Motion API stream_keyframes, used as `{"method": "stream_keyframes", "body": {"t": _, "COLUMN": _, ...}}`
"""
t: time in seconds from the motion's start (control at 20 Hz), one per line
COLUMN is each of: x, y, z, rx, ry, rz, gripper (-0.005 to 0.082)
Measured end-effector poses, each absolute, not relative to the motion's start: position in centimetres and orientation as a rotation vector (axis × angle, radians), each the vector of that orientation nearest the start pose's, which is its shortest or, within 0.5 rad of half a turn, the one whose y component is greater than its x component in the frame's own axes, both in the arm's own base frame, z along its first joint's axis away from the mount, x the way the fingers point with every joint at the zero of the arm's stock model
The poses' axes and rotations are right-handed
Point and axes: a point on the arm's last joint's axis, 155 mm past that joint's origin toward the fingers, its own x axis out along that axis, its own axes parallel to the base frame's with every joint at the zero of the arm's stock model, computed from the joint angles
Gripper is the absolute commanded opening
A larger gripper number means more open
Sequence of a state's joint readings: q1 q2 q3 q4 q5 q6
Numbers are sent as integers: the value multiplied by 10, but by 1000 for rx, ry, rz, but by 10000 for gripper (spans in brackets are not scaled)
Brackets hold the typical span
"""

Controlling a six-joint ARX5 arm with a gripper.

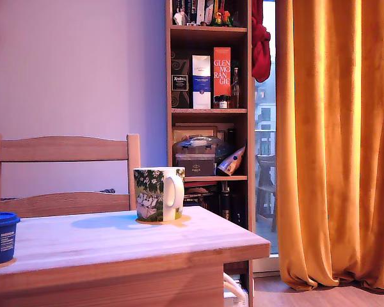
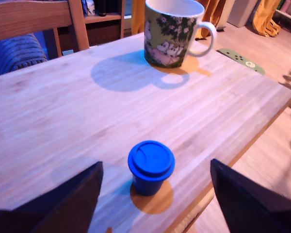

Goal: Pick up the coffee capsules on the table and drop them inside the coffee cup

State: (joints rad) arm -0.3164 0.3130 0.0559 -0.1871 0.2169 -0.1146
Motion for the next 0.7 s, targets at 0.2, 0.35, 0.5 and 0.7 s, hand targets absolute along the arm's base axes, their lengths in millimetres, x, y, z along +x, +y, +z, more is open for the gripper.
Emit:
{"method": "stream_keyframes", "body": {"t": 0.2, "x": 217, "y": -125, "z": 66, "rx": -59, "ry": 513, "rz": -544, "gripper": 636}}
{"method": "stream_keyframes", "body": {"t": 0.35, "x": 223, "y": -127, "z": 62, "rx": -33, "ry": 517, "rz": -531, "gripper": 636}}
{"method": "stream_keyframes", "body": {"t": 0.5, "x": 236, "y": -120, "z": 60, "rx": -2, "ry": 506, "rz": -469, "gripper": 637}}
{"method": "stream_keyframes", "body": {"t": 0.7, "x": 243, "y": -122, "z": 52, "rx": 7, "ry": 522, "rz": -464, "gripper": 637}}
